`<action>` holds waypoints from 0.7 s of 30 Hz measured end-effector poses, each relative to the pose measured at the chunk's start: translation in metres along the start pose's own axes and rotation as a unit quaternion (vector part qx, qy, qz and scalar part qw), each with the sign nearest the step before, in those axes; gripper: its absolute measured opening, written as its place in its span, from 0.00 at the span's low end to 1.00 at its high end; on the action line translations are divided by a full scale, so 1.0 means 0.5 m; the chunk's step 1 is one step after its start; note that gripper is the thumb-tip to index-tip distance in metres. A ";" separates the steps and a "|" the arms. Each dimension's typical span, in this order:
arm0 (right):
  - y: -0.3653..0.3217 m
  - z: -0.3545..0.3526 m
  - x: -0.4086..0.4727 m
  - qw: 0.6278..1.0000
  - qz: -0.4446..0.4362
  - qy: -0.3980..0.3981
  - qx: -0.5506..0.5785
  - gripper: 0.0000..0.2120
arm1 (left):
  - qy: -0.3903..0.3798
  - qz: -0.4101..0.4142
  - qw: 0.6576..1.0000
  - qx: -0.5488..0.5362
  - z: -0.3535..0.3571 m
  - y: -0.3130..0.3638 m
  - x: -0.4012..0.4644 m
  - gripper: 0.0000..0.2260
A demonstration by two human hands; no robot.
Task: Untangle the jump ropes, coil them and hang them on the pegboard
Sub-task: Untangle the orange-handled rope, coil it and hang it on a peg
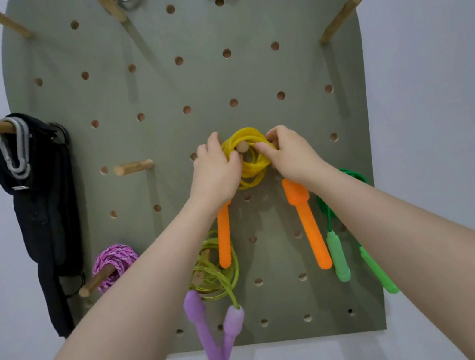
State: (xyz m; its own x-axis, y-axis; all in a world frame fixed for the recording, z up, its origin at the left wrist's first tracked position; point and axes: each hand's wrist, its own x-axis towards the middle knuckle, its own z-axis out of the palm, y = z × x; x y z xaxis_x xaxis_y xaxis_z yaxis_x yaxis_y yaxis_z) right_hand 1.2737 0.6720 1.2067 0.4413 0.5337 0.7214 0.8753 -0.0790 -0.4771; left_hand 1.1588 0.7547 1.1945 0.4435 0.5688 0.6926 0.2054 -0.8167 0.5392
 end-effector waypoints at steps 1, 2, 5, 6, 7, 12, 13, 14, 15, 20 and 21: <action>0.002 0.006 0.007 1.000 0.002 0.001 0.010 0.18 | 0.000 -0.039 0.998 -0.044 0.002 0.004 0.002 0.22; 0.001 0.011 0.011 1.000 0.002 0.003 0.012 0.17 | -0.003 -0.070 0.992 -0.100 0.002 0.004 0.004 0.19; -0.004 0.028 0.013 1.000 0.003 0.009 0.026 0.16 | -0.063 -0.132 0.964 -0.221 -0.022 0.004 0.007 0.10; -0.005 0.032 0.012 0.999 0.008 0.005 0.043 0.15 | -0.091 -0.140 0.957 -0.239 -0.029 0.002 0.005 0.10; -0.005 0.036 0.012 0.997 0.019 -0.002 0.076 0.13 | -0.106 -0.128 0.952 -0.257 -0.033 0.002 0.002 0.08; -0.030 0.014 -0.051 0.948 0.004 -0.047 0.314 0.06 | -0.079 0.031 0.942 -0.326 -0.049 0.021 -0.057 0.09; -0.032 0.007 -0.074 0.943 -0.017 -0.034 0.331 0.06 | -0.069 0.049 0.940 -0.329 -0.054 0.016 -0.072 0.08; -0.033 0.001 -0.100 0.938 -0.034 -0.023 0.343 0.06 | -0.068 0.057 0.935 -0.343 -0.061 0.013 -0.090 0.07; -0.032 -0.002 -0.129 0.936 -0.045 -0.012 0.348 0.07 | -0.071 0.057 0.928 -0.361 -0.067 0.011 -0.108 0.07; -0.026 0.012 -0.266 0.944 0.002 -0.044 0.326 0.12 | -0.079 0.027 0.918 -0.389 -0.080 0.015 -0.187 0.06; -0.029 0.012 -0.288 0.945 0.017 -0.046 0.324 0.14 | -0.075 0.023 0.918 -0.388 -0.085 0.015 -0.201 0.06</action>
State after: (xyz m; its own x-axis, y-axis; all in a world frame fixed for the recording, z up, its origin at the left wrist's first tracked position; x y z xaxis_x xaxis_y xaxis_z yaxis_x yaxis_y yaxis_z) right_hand 1.1964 0.6012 1.1067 0.4214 0.6133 0.6680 0.5434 0.4189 -0.7275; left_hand 1.0788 0.6956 1.1492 0.5628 0.4677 0.6816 -0.4743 -0.4926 0.7297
